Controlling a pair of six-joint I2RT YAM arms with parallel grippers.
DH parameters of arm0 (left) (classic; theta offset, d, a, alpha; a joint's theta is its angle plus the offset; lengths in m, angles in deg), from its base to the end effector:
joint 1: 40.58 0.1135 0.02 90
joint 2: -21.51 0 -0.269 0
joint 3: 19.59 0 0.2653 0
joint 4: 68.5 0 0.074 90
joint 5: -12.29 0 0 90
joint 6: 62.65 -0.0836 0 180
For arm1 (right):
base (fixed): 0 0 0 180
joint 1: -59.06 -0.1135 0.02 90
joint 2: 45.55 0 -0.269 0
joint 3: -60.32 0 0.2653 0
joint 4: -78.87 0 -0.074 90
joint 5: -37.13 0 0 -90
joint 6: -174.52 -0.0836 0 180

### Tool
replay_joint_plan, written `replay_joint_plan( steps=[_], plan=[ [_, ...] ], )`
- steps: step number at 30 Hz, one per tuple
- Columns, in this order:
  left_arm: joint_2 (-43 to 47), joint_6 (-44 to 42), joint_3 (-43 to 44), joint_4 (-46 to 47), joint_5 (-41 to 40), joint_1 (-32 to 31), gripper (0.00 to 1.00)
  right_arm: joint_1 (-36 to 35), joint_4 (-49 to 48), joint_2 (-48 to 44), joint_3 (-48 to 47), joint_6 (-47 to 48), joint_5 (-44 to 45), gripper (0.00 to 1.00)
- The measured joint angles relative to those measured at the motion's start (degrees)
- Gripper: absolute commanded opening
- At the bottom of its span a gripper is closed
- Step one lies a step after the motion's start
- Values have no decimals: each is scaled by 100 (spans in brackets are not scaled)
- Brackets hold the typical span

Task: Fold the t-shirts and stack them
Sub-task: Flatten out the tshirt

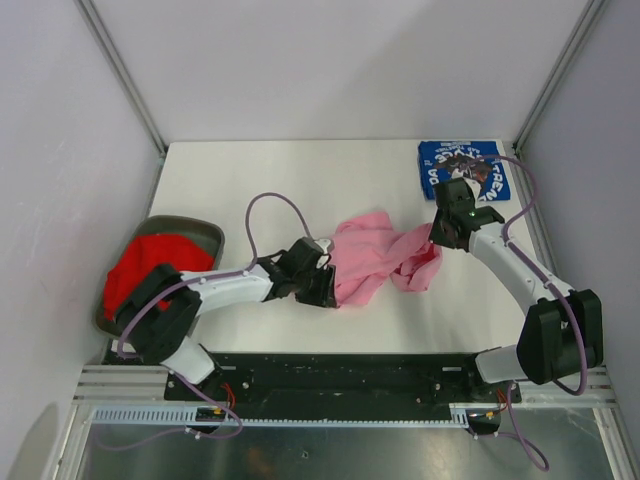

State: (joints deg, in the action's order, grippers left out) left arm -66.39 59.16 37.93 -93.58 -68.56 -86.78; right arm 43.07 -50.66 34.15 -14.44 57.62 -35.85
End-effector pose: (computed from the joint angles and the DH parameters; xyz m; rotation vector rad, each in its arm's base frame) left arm 0.2173 -0.2458 0.1192 0.4028 2.6573 -0.6928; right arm 0.3178 0.0656 0.2286 0.3501 2.4532 -0.0630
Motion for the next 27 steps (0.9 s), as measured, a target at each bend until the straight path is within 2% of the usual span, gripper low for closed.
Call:
replay_joint_plan(
  steps=[3, 5, 11, 15, 20, 27],
  plan=[
    [-129, 90, 0, 94, -13, -15, 10, 2, -2, -15, 0, 0, -28, 0],
    [-179, 144, 2, 105, -70, -17, 2, 11, -2, -33, 0, 2, -50, 0],
    [284, 107, 330, -446, -516, 96, 0, 205, -4, -205, 2, 24, -190, 0],
    [1353, -76, 1403, -1086, -1106, 474, 0, 413, -13, -479, 2, 85, -313, 0],
    [2494, -407, 2828, -1198, -1897, 846, 0, 492, 13, -756, -94, 125, -424, 0],
    [2892, -695, 3550, -1351, -2415, 1123, 0, 492, -15, -997, -721, 195, -581, 0]
  ],
)
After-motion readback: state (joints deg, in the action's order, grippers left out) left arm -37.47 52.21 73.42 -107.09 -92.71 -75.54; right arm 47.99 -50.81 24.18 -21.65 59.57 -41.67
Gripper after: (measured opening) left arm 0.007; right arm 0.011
